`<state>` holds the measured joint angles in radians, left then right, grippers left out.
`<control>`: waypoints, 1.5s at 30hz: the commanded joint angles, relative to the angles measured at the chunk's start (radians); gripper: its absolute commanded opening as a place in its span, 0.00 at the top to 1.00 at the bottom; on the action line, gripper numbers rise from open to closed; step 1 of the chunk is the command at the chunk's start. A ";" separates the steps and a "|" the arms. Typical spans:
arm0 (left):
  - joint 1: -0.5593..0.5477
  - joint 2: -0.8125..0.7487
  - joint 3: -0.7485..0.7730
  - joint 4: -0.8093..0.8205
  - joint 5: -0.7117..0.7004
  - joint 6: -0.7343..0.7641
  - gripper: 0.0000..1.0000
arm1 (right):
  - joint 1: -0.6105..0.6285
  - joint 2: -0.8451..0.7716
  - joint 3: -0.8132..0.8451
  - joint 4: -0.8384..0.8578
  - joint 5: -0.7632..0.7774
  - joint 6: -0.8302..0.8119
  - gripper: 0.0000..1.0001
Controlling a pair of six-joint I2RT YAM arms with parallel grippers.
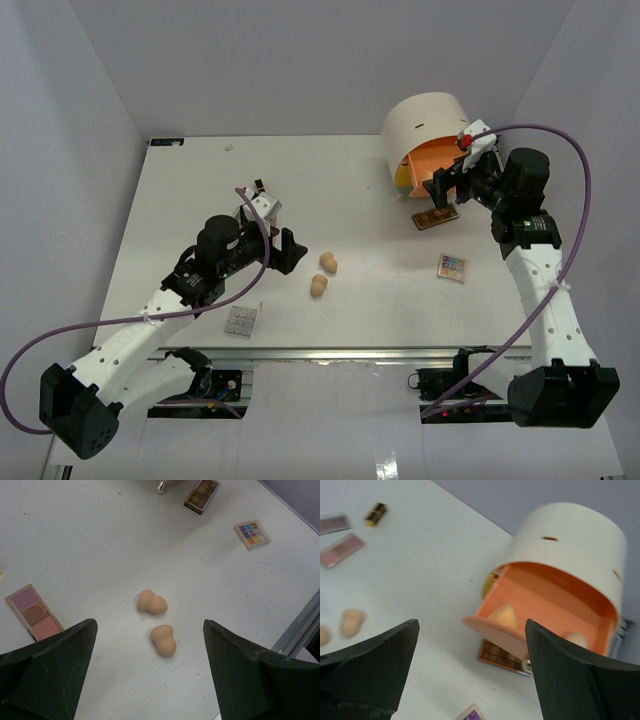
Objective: Organize the makeup
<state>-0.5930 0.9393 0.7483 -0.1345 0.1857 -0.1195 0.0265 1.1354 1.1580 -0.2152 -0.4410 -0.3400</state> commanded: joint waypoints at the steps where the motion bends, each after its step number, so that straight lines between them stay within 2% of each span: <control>1: -0.001 0.033 0.020 0.001 0.069 -0.015 0.02 | 0.003 -0.136 -0.125 -0.091 -0.487 -0.082 0.08; 5: -0.001 0.083 0.027 -0.001 0.098 -0.029 0.02 | 0.003 -0.216 -0.273 -0.097 -0.651 -0.129 0.08; 8: -0.001 0.119 0.036 -0.007 0.116 -0.057 0.02 | -0.005 -0.274 -0.373 -0.074 -0.656 -0.155 0.08; 12: -0.001 0.170 0.051 -0.010 0.160 -0.119 0.06 | -0.052 -0.378 -0.523 0.056 -0.691 -0.127 0.07; 14: -0.001 0.196 0.059 -0.010 0.161 -0.150 0.07 | -0.070 -0.414 -0.549 0.069 -0.683 -0.122 0.06; 23: -0.001 0.305 0.127 -0.031 0.126 -0.239 0.08 | -0.092 -0.455 -0.557 0.081 -0.609 -0.088 0.04; 31: -0.003 0.365 0.158 -0.097 0.012 -0.273 0.08 | -0.102 -0.479 -0.562 0.097 -0.574 -0.059 0.04; 45: -0.068 0.487 0.237 -0.214 -0.174 -0.242 0.22 | -0.116 -0.473 -0.572 0.111 -0.564 -0.046 0.04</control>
<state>-0.6498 1.4216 0.9319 -0.3037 0.0880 -0.3753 -0.0762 0.6628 0.5903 -0.1524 -1.0011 -0.3999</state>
